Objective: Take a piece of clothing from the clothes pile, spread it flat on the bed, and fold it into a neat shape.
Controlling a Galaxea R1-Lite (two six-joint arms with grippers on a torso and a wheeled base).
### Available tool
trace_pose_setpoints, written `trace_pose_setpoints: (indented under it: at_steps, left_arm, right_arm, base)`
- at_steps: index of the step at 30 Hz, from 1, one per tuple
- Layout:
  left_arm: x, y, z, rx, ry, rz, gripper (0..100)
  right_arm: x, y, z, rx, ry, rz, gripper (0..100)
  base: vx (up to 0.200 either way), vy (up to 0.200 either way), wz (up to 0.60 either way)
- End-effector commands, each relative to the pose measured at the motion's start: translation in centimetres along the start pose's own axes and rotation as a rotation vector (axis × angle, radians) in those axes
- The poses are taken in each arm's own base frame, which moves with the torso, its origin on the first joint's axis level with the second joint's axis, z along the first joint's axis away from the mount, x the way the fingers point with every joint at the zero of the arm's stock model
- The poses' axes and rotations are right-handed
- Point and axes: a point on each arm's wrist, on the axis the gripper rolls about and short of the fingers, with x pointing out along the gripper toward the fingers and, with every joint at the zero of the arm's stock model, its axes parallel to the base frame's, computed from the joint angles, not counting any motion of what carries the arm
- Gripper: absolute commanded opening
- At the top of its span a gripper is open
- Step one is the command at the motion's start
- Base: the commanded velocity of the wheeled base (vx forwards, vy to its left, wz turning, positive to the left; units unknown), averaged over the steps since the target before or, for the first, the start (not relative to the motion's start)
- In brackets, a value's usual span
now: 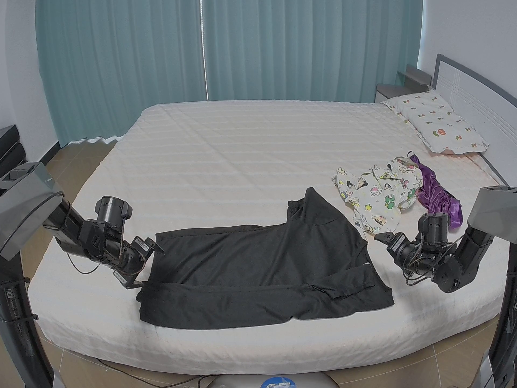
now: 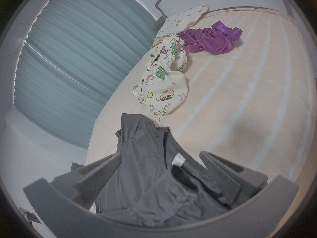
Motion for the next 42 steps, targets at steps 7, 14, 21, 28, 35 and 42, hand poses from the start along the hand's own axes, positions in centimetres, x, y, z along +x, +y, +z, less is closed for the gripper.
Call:
trace_pose_setpoints:
  at_steps: [7,14,21,28,35,42]
  left_arm:
    - [-0.2,-1.0,0.8,0.002,-0.026,-0.037,100]
    - [0.6,-2.6,2.0,0.024,-0.068,-0.071,100]
    - [4.2,-4.3,4.7,0.186,-0.117,-0.105,100]
    - [8.9,-5.4,6.5,0.292,-0.141,-0.141,100]
    - [11.6,-3.2,8.4,0.407,-0.160,-0.107,100]
    - [11.6,-3.1,8.2,0.415,-0.159,-0.141,100]
  right_arm:
    - [0.0,0.1,-0.3,-0.005,0.008,-0.001,100]
    - [-0.1,0.1,-0.6,-0.008,0.016,-0.002,100]
    - [-0.1,0.3,-1.0,-0.014,0.027,0.001,100]
    - [0.1,0.0,-1.2,-0.015,0.035,-0.006,100]
    - [0.6,0.1,-2.0,-0.028,0.055,-0.010,100]
    - [0.9,0.0,-2.5,-0.046,0.069,-0.013,100]
  base:
    - [0.000,0.000,0.00]
    - [0.000,0.000,0.00]
    - [0.000,0.000,0.00]
    - [0.000,0.000,0.00]
    - [0.000,0.000,0.00]
    - [0.000,0.000,0.00]
